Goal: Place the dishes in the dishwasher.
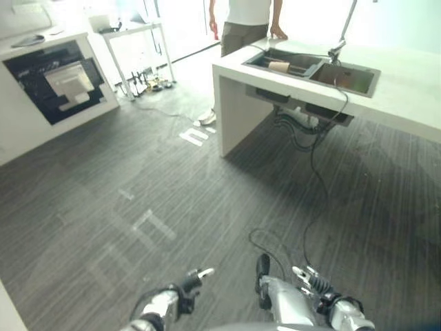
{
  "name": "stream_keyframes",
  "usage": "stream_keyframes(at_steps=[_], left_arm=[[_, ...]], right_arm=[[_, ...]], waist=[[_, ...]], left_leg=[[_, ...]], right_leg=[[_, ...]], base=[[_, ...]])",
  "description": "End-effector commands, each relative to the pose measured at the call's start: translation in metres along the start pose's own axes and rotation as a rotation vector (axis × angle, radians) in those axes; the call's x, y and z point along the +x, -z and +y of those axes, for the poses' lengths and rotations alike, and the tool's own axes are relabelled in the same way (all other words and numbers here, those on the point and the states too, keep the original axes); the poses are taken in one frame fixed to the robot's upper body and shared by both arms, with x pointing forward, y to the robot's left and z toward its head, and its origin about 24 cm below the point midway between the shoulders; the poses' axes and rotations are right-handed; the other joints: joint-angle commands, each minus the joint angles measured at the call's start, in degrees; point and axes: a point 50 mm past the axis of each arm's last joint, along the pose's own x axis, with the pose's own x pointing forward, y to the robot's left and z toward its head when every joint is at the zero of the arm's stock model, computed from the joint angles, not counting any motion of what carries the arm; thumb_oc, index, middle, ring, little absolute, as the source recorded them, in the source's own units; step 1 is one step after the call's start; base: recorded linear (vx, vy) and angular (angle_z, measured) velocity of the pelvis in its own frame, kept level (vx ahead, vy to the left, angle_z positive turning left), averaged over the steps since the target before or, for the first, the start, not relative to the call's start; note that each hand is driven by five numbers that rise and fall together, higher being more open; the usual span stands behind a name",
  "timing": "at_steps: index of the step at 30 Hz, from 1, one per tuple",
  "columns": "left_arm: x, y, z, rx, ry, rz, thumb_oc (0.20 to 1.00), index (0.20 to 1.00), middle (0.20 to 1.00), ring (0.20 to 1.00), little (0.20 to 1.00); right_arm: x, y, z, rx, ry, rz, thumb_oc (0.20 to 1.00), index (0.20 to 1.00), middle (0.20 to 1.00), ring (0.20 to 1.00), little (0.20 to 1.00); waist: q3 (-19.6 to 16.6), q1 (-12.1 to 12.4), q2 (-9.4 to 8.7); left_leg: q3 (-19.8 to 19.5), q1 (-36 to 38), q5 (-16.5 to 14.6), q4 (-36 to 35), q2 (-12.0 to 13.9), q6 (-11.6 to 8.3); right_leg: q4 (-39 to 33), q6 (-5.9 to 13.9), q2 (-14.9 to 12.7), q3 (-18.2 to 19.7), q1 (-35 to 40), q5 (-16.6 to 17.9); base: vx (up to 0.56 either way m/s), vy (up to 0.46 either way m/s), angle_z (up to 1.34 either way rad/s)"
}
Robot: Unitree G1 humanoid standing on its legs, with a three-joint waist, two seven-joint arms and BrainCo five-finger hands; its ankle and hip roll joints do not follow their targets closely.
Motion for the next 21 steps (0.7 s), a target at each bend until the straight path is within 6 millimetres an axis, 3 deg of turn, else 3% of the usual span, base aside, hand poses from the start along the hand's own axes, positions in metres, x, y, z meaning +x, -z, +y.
stream_keyframes(at_steps=[1,2,3,6,8,10,11,12,13,17,21], left_arm=[[0.004,-0.020,-0.002,0.028,-0.013,-0.067,1.000,1.000,1.000,1.000,1.000],[0.004,-0.019,-0.001,0.027,-0.015,-0.066,1.000,1.000,1.000,1.000,1.000],[0.004,-0.019,-0.002,0.023,-0.020,-0.065,1.000,1.000,1.000,1.000,1.000],[0.004,-0.019,-0.001,-0.006,-0.031,-0.074,1.000,1.000,1.000,1.000,1.000],[0.004,-0.024,-0.001,0.000,-0.031,-0.083,1.000,1.000,1.000,1.000,1.000],[0.003,-0.025,0.000,0.010,-0.030,-0.103,1.000,1.000,1.000,1.000,1.000],[0.002,-0.026,0.001,0.000,-0.034,-0.114,1.000,1.000,1.000,1.000,1.000],[0.003,-0.025,0.000,-0.014,-0.032,-0.117,1.000,1.000,1.000,1.000,1.000],[0.002,-0.024,0.000,-0.014,-0.030,-0.114,1.000,1.000,1.000,1.000,1.000],[0.002,-0.019,-0.002,-0.007,-0.021,-0.109,1.000,1.000,1.000,1.000,1.000],[0.002,-0.013,-0.004,0.001,-0.016,-0.098,1.000,1.000,1.000,1.000,1.000]], right_arm=[[0.001,0.000,-0.003,-0.040,0.007,0.029,1.000,1.000,1.000,1.000,1.000],[0.001,-0.001,-0.003,-0.042,0.007,0.029,1.000,1.000,1.000,1.000,1.000],[0.002,-0.004,-0.003,-0.051,0.008,0.024,1.000,1.000,1.000,1.000,1.000],[0.000,-0.010,-0.009,-0.074,0.014,0.023,1.000,1.000,1.000,1.000,1.000],[0.000,-0.011,-0.011,-0.076,0.019,0.020,1.000,1.000,1.000,1.000,1.000],[0.001,-0.013,-0.009,-0.085,0.010,0.015,1.000,1.000,1.000,1.000,1.000],[0.001,-0.014,-0.008,-0.094,0.011,0.017,1.000,1.000,1.000,1.000,1.000],[0.002,-0.015,-0.008,-0.092,0.021,0.018,1.000,1.000,1.000,1.000,1.000],[0.002,-0.013,-0.009,-0.090,0.024,0.022,1.000,1.000,1.000,1.000,1.000],[0.001,-0.010,-0.010,-0.098,0.027,0.031,1.000,1.000,1.000,1.000,1.000],[0.001,-0.007,-0.011,-0.100,0.041,0.035,1.000,1.000,1.000,1.000,1.000]], waist=[[-0.46,0.19,-0.25],[-0.64,0.21,-0.40],[-0.74,0.44,-0.43],[-0.40,1.29,-1.78],[0.44,2.71,-2.55],[0.93,3.79,-2.76],[0.99,3.96,-2.64],[1.11,4.90,-2.08],[1.02,5.64,-1.61],[0.98,7.61,-0.51],[0.54,8.17,-0.14]], left_leg=[[4.41,-8.82,11.86,11.48,3.29,-2.47],[4.54,-9.37,12.63,12.70,3.42,-2.74],[5.12,-11.11,15.40,18.90,4.95,-4.01],[4.96,-19.14,18.37,36.43,6.84,-5.03],[4.32,-26.49,17.17,40.40,7.17,-3.50],[5.27,-27.72,14.82,31.44,6.04,-1.74],[6.34,-27.14,14.96,24.85,6.42,-1.61],[5.15,-28.36,15.72,15.38,5.06,-1.97],[3.85,-29.72,17.06,10.24,4.87,-2.62],[1.63,-32.94,23.04,-0.40,6.00,-4.80],[3.77,-33.02,23.75,-1.85,6.53,-4.92]], right_leg=[[-9.20,4.11,-0.62,2.17,10.48,3.85],[-9.42,3.87,-0.66,2.11,10.80,3.65],[-9.76,2.71,-0.01,2.40,12.46,2.43],[-9.55,0.11,0.19,3.94,15.94,-0.53],[-9.97,-0.57,0.38,4.98,19.00,-1.67],[-10.82,0.08,0.87,6.82,21.35,-2.40],[-11.59,0.48,1.29,7.71,22.24,-2.66],[-12.63,1.19,1.99,9.92,23.66,-3.02],[-13.04,1.52,2.40,10.99,24.39,-3.23],[-15.20,2.04,3.01,13.26,27.23,-3.56],[-15.76,2.87,1.97,12.55,28.89,-4.34]], base=[[0.27,-0.155,0.08],[0.30,-0.182,-0.17],[0.27,-0.165,-0.28],[0.29,-0.186,-0.24],[0.24,-0.083,-0.50],[0.30,0.074,-0.63],[0.42,0.218,-0.79],[0.45,0.271,-0.62],[0.35,0.233,-0.58],[0.27,0.174,-0.34],[0.24,0.224,-0.63]])
